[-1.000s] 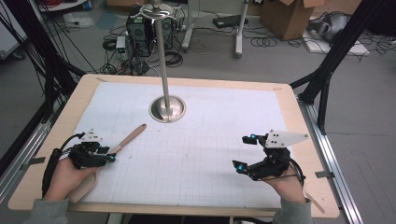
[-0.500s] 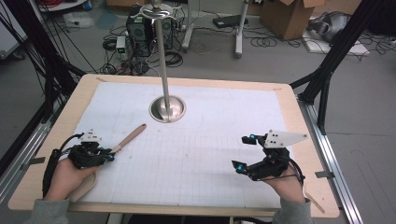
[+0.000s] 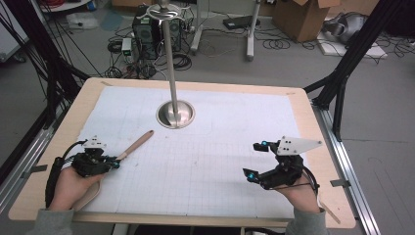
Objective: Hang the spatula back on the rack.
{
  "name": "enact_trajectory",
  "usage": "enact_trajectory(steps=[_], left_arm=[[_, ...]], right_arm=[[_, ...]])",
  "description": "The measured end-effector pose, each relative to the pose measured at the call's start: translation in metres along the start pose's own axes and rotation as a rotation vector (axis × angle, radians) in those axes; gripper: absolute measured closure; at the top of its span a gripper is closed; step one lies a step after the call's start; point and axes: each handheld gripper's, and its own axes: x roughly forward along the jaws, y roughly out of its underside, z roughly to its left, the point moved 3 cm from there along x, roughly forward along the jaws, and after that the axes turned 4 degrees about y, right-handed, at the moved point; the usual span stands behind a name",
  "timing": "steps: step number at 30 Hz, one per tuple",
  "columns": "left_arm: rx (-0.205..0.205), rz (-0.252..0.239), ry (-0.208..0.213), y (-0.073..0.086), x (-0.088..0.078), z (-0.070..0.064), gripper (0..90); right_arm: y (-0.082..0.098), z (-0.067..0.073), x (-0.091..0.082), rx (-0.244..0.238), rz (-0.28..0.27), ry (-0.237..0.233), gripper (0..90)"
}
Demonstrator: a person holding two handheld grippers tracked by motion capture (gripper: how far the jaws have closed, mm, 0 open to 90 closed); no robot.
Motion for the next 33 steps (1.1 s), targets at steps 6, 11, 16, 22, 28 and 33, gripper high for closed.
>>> enact_trajectory(steps=[6,11,16,22,28,33], left_arm=[[0.006,0.005,-0.006,0.000,0.000,-0.001,77.8],[0.007,-0.001,-0.002,-0.001,-0.001,-0.002,77.8],[0.005,-0.026,0.008,-0.003,-0.006,-0.003,77.8],[-0.005,-0.073,0.019,-0.006,-0.015,-0.002,77.9],[-0.004,-0.109,0.019,-0.008,-0.024,-0.003,78.0],[0.003,-0.138,0.017,-0.011,-0.031,-0.005,78.0]], right_arm=[[0.000,0.000,0.000,0.002,0.003,-0.001,9.6],[0.000,0.000,-0.001,0.002,0.001,-0.002,9.6],[0.000,0.000,-0.001,0.000,-0.005,-0.001,9.6],[0.000,0.000,-0.001,0.000,-0.004,0.000,9.6],[0.000,0.000,-0.001,0.003,0.001,-0.002,9.6],[0.000,0.000,-0.001,0.001,0.002,-0.002,9.6]])
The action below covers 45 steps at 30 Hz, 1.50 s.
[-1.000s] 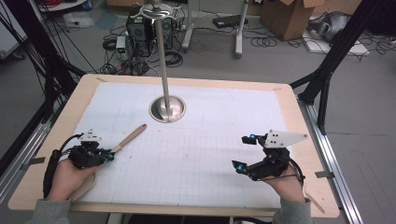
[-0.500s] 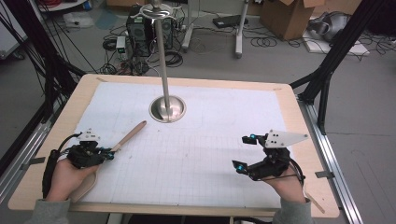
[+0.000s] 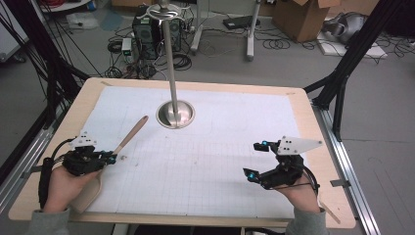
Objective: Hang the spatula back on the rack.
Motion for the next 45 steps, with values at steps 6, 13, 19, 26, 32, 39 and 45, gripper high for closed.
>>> enact_trajectory(steps=[6,13,19,26,32,39,45], left_arm=[[0.007,-0.026,-0.001,-0.004,-0.008,-0.003,78.0],[0.015,-0.052,0.003,-0.009,-0.015,-0.006,78.0],[0.011,-0.082,0.011,-0.012,-0.022,-0.005,78.0],[0.010,-0.124,0.019,-0.020,-0.029,-0.006,78.0],[0.014,-0.154,0.021,-0.034,-0.035,-0.006,78.1],[0.017,-0.190,0.024,-0.052,-0.043,-0.004,78.1],[0.026,-0.205,0.026,-0.063,-0.046,-0.002,78.1]], right_arm=[[0.000,0.000,0.001,0.001,0.001,0.001,9.6],[0.000,0.000,0.001,0.002,0.002,0.000,9.6],[0.000,-0.002,-0.001,0.005,-0.007,0.004,9.6],[0.001,-0.002,-0.001,0.008,-0.004,0.005,9.6],[0.000,-0.002,-0.001,0.015,-0.002,0.003,9.6],[0.000,-0.002,-0.001,0.008,-0.009,0.002,9.6],[0.000,-0.002,-0.001,0.009,-0.010,0.001,9.6]])
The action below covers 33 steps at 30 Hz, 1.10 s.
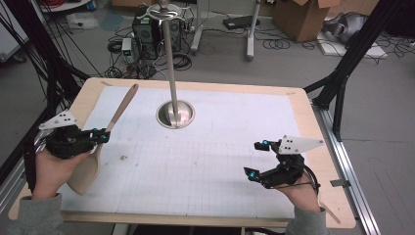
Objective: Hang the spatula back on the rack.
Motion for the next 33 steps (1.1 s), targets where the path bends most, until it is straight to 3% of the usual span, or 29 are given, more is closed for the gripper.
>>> enact_trajectory(steps=[4,13,25,29,33], left_arm=[[-0.025,-0.016,0.019,-0.005,-0.001,0.003,78.1],[0.013,-0.013,-0.020,-0.020,0.002,0.005,78.1],[0.019,-0.019,-0.021,-0.045,0.001,0.012,78.1],[0.009,-0.032,-0.019,-0.051,0.002,0.014,78.1],[0.026,-0.053,-0.015,-0.061,-0.001,0.017,78.1]], right_arm=[[0.000,0.000,0.000,0.001,-0.001,0.000,9.6],[0.000,-0.001,0.000,-0.001,0.001,0.002,9.6],[0.001,-0.002,-0.002,0.004,-0.007,0.000,9.6],[0.001,-0.002,-0.002,0.006,-0.004,-0.001,9.6],[0.001,-0.003,-0.002,0.010,-0.006,-0.001,9.6]])
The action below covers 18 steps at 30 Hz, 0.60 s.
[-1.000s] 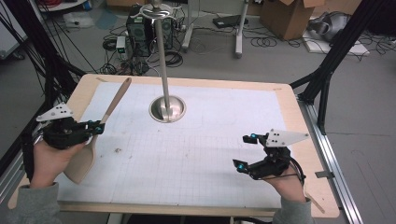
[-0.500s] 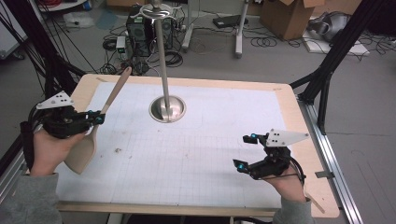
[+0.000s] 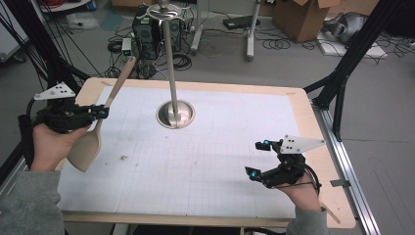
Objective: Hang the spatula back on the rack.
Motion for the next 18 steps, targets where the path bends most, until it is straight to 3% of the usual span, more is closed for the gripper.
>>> enact_trajectory(steps=[2,9,14,18], left_arm=[[-0.006,-0.019,0.001,-0.004,0.000,0.000,78.1],[0.010,-0.014,0.005,-0.016,0.000,0.006,78.1],[0.024,-0.015,-0.026,-0.025,0.000,0.009,78.1],[0.025,-0.023,-0.012,-0.033,-0.001,0.009,78.1]], right_arm=[[0.001,-0.001,0.000,0.005,0.000,0.000,9.6],[0.002,-0.002,-0.002,0.011,-0.002,0.003,9.6],[0.002,-0.003,-0.002,0.010,-0.004,0.003,9.6],[0.003,-0.003,-0.002,0.008,-0.004,0.004,9.6]])
